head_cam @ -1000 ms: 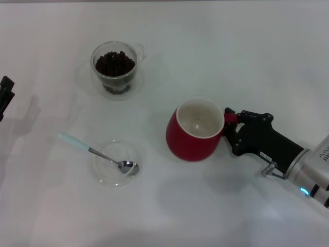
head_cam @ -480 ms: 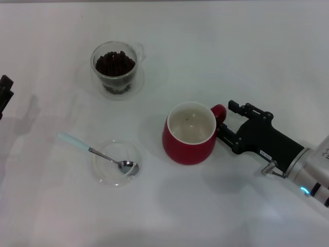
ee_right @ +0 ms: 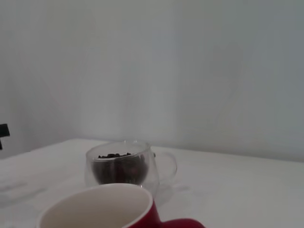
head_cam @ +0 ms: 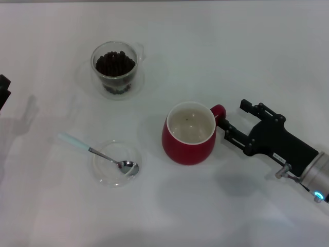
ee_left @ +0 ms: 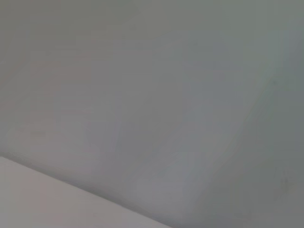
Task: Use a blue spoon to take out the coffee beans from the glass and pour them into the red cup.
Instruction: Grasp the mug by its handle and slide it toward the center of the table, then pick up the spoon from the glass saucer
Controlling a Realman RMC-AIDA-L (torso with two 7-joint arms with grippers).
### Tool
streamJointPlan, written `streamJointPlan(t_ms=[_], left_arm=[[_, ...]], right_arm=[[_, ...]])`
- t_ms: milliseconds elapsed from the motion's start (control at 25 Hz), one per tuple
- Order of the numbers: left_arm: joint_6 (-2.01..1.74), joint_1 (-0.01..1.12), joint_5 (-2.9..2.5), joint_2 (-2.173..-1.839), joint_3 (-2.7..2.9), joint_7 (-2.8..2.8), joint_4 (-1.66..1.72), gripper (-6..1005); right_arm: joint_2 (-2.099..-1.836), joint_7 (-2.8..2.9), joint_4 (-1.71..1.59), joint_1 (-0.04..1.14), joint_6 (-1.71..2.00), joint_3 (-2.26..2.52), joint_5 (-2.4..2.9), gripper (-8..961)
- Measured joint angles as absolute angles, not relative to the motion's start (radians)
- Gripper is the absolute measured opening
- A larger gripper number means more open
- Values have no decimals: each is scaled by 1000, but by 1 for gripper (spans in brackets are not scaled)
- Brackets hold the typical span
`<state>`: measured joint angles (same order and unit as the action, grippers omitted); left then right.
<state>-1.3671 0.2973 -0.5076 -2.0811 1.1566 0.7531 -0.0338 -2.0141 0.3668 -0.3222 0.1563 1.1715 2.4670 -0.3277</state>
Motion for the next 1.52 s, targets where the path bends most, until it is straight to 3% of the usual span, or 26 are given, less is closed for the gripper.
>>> streamJointPlan(t_ms=[680,1160,1520], left_arm=[[-1367,289,-506,-2081,1155,779,-32,876],[-1368,266,-585,-2079,1164,1106,-39,877],[-1526,170,-725,-2086,1164,1396,-46,870]], right_arm=[[-2012,497,-134,106,1375,2452,-346,746],[-2013,558,-57,81,1503,2098,-348,740],[-2015,557,-74,122,1509,2065,-346,740]])
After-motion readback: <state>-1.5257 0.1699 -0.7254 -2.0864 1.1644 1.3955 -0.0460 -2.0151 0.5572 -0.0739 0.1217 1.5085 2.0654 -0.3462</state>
